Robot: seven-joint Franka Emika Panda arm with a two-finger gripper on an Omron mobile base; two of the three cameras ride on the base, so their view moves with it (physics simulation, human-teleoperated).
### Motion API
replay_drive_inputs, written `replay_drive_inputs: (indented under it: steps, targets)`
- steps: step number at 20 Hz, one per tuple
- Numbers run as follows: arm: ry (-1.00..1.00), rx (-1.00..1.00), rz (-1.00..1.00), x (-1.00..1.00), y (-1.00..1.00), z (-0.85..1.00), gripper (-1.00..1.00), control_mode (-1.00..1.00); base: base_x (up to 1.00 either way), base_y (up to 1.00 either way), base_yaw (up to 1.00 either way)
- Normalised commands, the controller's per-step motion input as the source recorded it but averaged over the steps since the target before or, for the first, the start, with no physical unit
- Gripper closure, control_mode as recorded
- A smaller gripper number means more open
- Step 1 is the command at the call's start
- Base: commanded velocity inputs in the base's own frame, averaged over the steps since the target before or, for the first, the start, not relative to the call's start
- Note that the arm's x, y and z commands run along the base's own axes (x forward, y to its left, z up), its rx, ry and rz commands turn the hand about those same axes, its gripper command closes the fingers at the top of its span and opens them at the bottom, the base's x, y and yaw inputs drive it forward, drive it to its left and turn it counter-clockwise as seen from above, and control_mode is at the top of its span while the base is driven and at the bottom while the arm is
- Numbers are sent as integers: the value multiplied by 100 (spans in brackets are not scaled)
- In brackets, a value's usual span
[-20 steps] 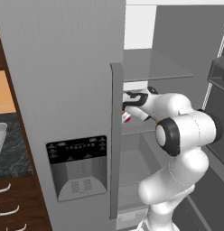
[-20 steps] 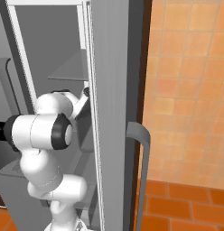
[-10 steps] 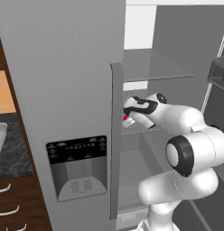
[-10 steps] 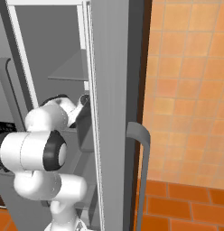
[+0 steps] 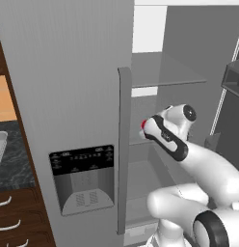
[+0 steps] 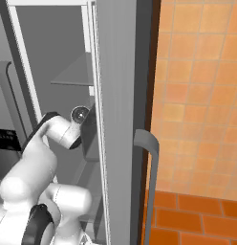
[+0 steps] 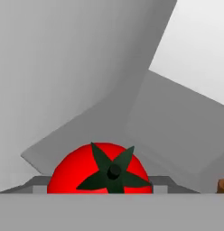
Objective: Place one tomato and one chicken drumstick in each tupperware on the nearby counter, to pack two identical lunches.
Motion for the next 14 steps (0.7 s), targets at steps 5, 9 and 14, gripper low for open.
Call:
replay_drive_inputs:
  steps: [5,9,14]
  targets:
    - [0,0,-15,-84,-1,78,100,-100,0,0,0]
    - [0,0,-22,-97,-24,49,100,-100,0,0,0]
    - [11,1,-26,-62,-9,25,100,-100,0,0,0]
